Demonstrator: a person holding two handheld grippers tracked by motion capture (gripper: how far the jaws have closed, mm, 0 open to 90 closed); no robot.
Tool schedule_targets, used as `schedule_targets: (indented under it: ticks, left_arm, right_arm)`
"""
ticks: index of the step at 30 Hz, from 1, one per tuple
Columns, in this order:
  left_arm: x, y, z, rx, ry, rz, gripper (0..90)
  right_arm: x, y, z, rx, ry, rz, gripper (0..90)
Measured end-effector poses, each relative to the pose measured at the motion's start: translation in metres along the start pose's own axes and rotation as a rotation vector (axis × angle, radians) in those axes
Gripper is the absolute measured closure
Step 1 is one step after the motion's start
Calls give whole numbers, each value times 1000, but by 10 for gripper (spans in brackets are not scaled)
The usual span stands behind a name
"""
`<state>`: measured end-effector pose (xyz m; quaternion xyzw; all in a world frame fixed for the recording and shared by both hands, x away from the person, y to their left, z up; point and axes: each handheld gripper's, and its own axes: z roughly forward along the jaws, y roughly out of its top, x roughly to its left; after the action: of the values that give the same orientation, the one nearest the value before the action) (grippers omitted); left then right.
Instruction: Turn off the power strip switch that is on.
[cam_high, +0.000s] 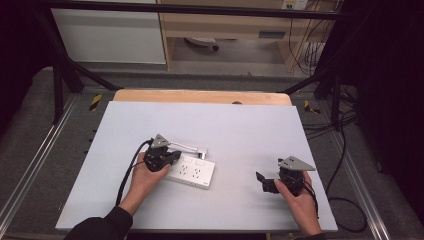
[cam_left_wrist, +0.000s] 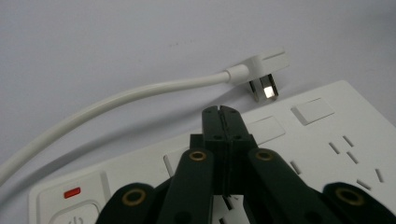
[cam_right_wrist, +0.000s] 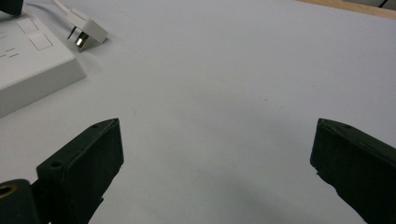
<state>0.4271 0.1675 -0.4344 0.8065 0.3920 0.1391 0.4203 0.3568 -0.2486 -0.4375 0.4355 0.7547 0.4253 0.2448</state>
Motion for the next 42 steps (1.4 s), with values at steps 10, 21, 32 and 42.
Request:
schedule_targets:
  ticks: [10, 21, 32, 42]
  left_arm:
    - [0, 1, -1, -23, -20, -2, 900]
    - [-5, 4, -8, -90, -15, -15, 692]
    - [-8, 14, -14, -141, -45, -49, 340]
    - [-10, 19, -16, -145, -49, -58, 171]
  right_arm:
    - [0, 0, 1, 4, -2, -1, 31]
    - [0, 0, 1, 3, 0, -4, 30]
    - [0, -1, 1, 6, 3, 2, 30]
    - [0, -1, 1, 5, 4, -2, 30]
